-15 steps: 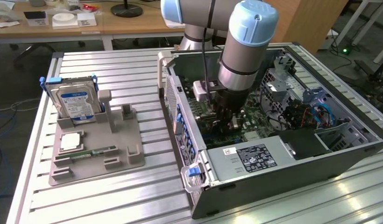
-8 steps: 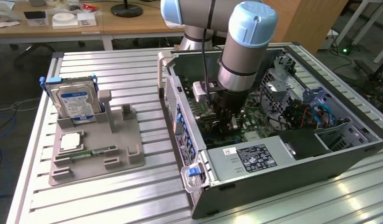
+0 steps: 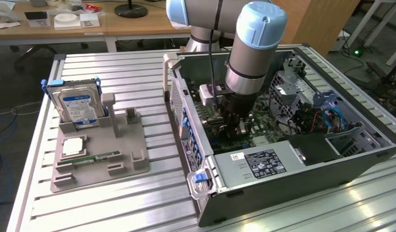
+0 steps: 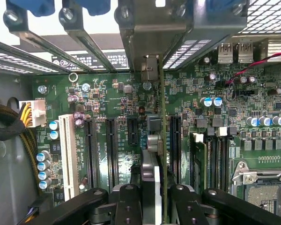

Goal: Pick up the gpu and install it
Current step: 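Insert the gpu into the slot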

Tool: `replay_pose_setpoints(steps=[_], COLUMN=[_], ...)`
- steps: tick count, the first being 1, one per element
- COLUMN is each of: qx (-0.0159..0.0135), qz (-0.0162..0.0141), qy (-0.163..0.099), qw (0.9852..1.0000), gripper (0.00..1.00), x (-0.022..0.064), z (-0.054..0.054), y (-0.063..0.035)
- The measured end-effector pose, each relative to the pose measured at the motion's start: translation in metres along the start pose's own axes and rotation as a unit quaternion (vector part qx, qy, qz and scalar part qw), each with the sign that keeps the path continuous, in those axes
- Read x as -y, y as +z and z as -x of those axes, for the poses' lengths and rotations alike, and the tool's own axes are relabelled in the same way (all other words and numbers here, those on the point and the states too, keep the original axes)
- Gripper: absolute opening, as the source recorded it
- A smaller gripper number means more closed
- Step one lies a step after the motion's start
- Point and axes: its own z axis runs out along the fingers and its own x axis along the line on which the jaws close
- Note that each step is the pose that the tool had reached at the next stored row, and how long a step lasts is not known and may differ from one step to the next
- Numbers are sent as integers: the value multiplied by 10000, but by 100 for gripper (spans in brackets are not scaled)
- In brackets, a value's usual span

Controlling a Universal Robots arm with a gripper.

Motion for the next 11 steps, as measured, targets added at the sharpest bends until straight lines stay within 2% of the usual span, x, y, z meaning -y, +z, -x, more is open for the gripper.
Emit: replay_pose_setpoints(steps=[1, 2, 3, 6, 11], qx=[18, 12, 8, 5, 4], qz=[-5, -3, -2, 0, 0], qy=[1, 1, 1, 1, 0], qw=[10000, 10000, 10000, 10000, 10000], gripper=[29, 29, 35, 35, 35], x=[1, 0, 0, 1, 4], z=[3, 3, 2, 2, 5], y=[10, 3, -6, -39, -192])
